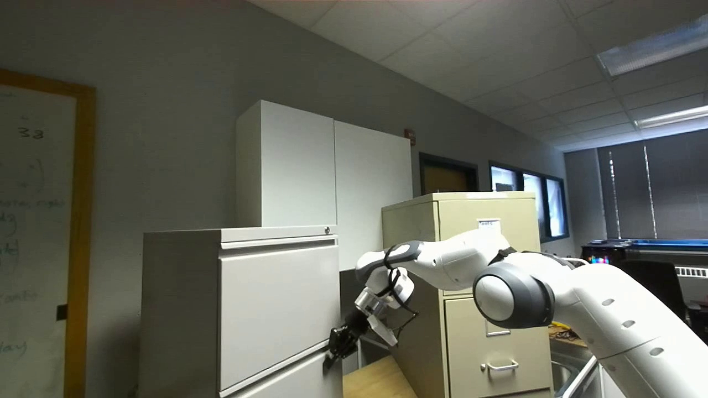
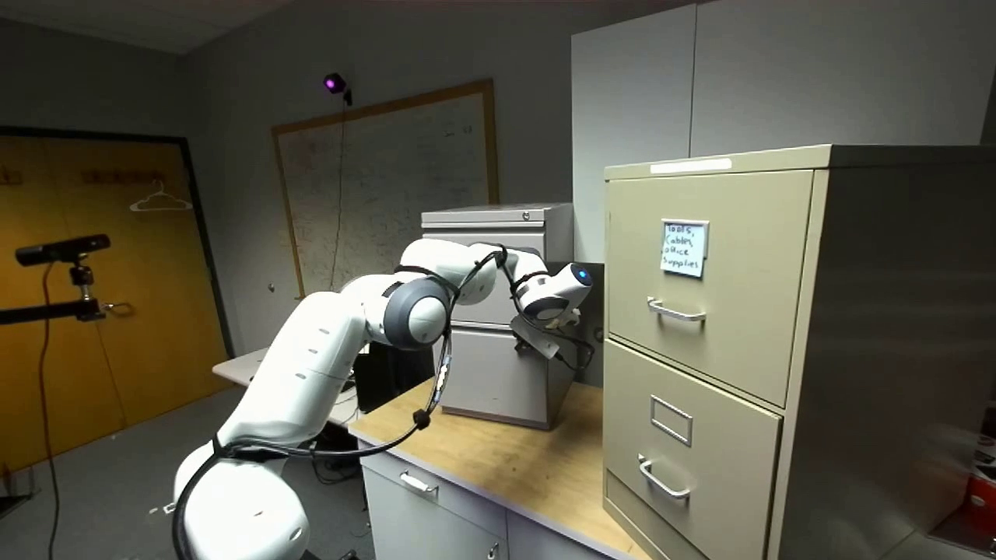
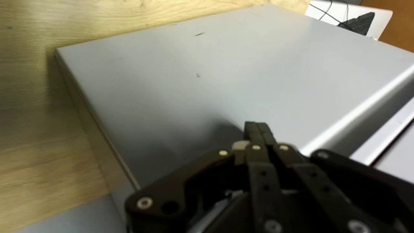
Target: Close the bottom drawer
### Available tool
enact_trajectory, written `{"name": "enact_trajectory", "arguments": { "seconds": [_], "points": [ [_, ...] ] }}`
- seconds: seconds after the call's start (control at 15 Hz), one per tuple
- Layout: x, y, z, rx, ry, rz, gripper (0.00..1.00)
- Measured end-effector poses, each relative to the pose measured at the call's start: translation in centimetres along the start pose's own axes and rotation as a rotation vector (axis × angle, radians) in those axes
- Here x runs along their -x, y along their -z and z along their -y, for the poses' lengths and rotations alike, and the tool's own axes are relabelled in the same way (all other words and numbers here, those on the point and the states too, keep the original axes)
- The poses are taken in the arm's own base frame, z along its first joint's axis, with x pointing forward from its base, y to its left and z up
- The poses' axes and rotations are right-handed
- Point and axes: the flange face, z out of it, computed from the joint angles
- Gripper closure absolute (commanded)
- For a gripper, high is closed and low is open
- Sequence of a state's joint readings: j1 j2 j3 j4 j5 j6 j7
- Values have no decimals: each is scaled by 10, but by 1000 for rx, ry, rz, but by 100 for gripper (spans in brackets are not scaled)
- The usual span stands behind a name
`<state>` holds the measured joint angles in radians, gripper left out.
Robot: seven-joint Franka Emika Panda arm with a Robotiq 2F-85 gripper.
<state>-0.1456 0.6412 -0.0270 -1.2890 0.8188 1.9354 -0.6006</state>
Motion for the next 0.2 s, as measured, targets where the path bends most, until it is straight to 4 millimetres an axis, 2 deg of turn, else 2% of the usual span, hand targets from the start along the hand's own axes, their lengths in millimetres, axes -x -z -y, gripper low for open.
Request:
{"name": "enact_trajectory", "arguments": {
  "seconds": [0.2],
  "points": [
    [-11,-2,-1,-2,31,28,100]
  ]
}}
